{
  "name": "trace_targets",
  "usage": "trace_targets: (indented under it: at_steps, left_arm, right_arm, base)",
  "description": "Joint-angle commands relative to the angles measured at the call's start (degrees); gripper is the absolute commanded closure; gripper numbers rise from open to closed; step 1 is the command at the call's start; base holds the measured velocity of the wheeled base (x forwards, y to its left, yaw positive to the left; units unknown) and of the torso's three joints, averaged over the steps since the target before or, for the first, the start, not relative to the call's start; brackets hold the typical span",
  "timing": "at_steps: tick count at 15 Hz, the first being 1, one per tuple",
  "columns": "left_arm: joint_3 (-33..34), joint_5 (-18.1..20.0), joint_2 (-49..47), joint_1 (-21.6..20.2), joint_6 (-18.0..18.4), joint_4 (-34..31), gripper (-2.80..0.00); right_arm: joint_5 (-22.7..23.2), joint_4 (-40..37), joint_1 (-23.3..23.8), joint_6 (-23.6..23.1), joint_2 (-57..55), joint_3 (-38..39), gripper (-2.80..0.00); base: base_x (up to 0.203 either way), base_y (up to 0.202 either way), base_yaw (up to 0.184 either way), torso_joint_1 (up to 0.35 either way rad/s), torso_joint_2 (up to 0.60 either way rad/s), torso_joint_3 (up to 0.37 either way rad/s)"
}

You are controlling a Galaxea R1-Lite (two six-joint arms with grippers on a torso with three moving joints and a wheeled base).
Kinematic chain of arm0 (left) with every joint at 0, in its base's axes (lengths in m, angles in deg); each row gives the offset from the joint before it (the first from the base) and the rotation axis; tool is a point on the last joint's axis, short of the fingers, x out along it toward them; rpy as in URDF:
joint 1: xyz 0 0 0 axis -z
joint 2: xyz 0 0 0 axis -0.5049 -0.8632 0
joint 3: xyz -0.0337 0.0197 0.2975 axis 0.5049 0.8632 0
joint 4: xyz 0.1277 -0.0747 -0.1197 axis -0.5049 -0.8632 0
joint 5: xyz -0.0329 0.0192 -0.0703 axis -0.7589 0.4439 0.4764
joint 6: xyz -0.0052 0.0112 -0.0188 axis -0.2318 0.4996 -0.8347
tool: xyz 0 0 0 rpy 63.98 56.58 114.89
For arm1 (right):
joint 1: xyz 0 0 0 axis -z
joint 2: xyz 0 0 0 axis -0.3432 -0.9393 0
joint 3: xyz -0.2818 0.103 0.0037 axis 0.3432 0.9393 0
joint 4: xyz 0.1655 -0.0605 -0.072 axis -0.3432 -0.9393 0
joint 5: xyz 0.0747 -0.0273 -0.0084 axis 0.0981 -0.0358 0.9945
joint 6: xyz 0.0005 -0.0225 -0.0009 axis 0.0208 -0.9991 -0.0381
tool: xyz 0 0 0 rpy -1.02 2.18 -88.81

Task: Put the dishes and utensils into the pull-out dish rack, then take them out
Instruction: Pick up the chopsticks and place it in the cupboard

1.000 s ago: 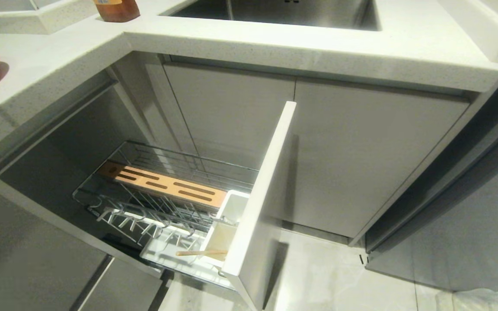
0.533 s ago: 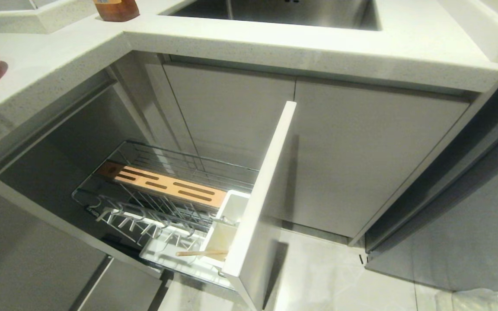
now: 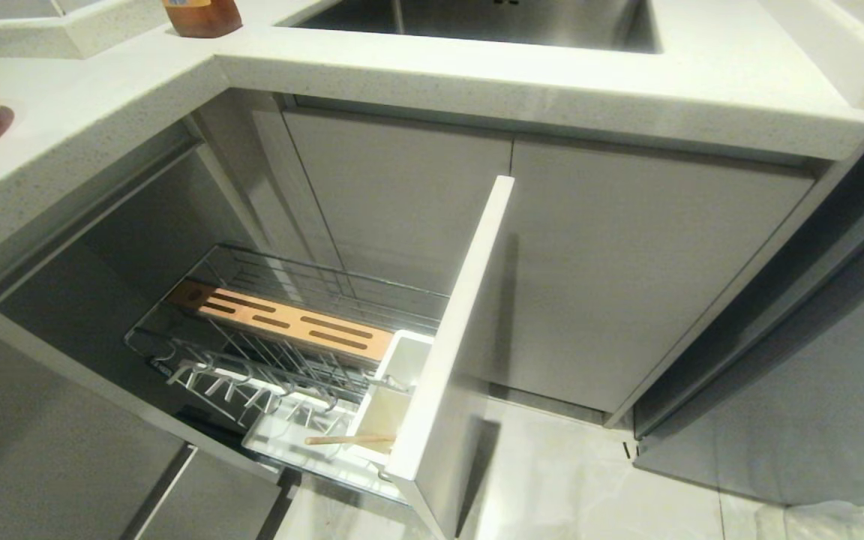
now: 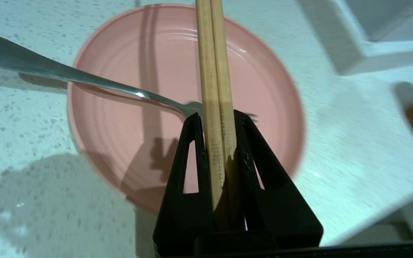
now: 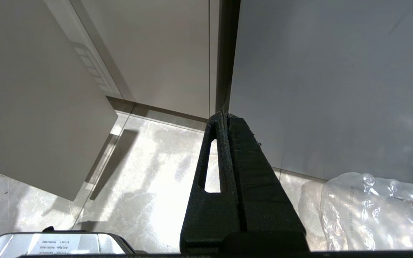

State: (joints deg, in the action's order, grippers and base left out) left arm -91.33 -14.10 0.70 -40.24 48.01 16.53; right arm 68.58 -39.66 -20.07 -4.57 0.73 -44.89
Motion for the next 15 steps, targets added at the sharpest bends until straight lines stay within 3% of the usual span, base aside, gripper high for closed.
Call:
trace_targets:
  at_steps: [1,7,9,15]
  left_arm:
    - [0.6,0.96,6.29,5.09,-0.29,-0.58,0.0]
    - [7.57,2.22,19.42,27.55,-0.55,-4.3,0.0]
    - [12.29,4.83,24.03,32.52,-0.52,-6.06,0.0]
    - [14.79,30.42,29.02,39.54,-0.09,-19.56,0.0]
  right_arm:
    - [-0.02,-0.02,0.0,0.0,-0.02,0.0,0.0]
    - [0.02,0.02,0.0,0.0,-0.02,0.0,0.0]
    - [0.05,-0.04,0.0,0.0,-0.02,0.0,0.0]
    - [-0.04,-0.04,0.0,0.0,-0.02,0.0,0.0]
  base:
    - [0.0,0.0,0.0,0.0,0.0,0.0]
    - [0.0,0.0,0.0,0.0,0.0,0.0]
    - [0.0,0.0,0.0,0.0,0.0,0.0]
    - [0.0,0.0,0.0,0.0,0.0,0.0]
